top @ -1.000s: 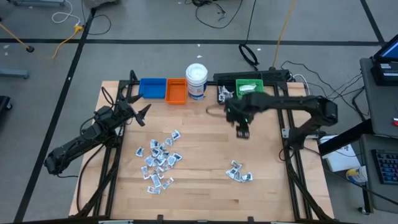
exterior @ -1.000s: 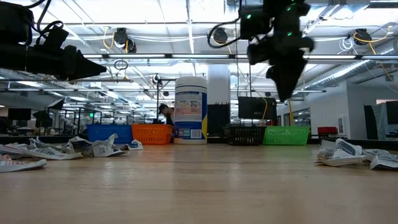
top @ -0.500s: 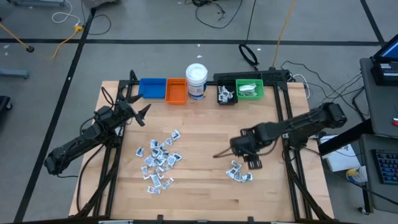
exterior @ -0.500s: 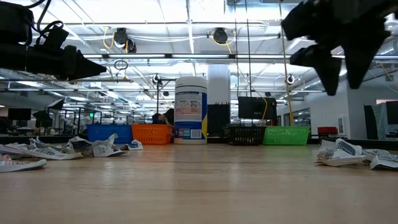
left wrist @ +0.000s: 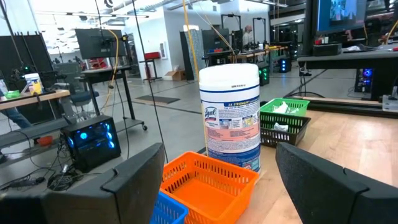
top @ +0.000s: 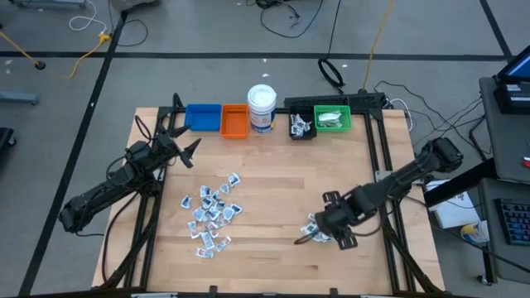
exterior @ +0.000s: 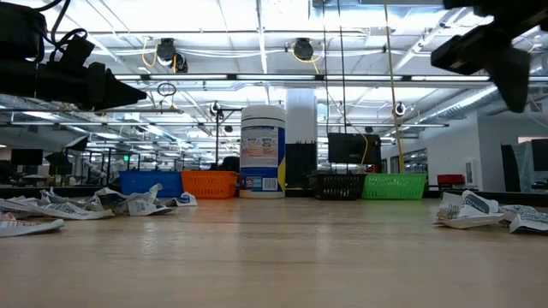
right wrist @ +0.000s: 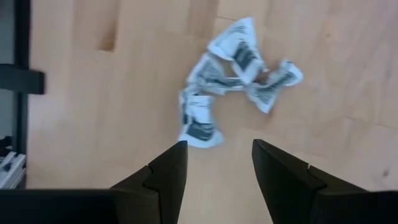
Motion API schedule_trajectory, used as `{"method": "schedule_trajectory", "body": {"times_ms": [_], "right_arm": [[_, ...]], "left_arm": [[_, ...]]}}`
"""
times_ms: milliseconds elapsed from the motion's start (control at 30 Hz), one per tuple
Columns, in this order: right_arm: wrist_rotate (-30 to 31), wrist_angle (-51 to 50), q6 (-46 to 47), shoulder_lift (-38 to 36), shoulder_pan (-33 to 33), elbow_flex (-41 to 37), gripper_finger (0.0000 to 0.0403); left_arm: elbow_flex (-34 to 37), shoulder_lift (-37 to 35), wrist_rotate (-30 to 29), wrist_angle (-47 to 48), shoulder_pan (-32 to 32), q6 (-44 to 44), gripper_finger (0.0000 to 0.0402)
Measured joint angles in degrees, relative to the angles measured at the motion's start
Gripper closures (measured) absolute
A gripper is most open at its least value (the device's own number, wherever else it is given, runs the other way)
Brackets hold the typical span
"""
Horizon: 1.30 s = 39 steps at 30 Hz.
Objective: Pick & Place First Aid Supplies
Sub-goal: Put the towelette pack into the black bin
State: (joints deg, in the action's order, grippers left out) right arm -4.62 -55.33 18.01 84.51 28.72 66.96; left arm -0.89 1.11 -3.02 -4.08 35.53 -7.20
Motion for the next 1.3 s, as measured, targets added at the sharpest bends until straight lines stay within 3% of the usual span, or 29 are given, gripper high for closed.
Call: {"method": "schedule_trajectory", "body": {"times_ms": [300,667,933,1067,1300], "right_arm": [[3.33,5.24,2.06,4.21,2.66,-0.94,0.0244],[1.55,13.97,6.13,6.40,2.92,-10.85,0.0248],[-0.06,18.77,4.35,6.29,2.90,-12.98,0.0250],[-0.07,21.35,1.24,6.32,2.90,-12.98,0.0283],[-0.15,23.78,0.71,6.32,2.88,-12.98,0.0389]], "left_arm": [[0.00,0.00,0.01,0.00,0.01,0.00,0.0091],[0.02,0.00,0.01,0.00,0.00,0.00,0.0092],[0.01,0.01,0.00,0.00,0.02,0.00,0.0091],[0.02,0.02,0.01,0.00,0.02,0.00,0.0091],[0.01,0.01,0.01,-0.01,0.00,0.00,0.0092]]}}
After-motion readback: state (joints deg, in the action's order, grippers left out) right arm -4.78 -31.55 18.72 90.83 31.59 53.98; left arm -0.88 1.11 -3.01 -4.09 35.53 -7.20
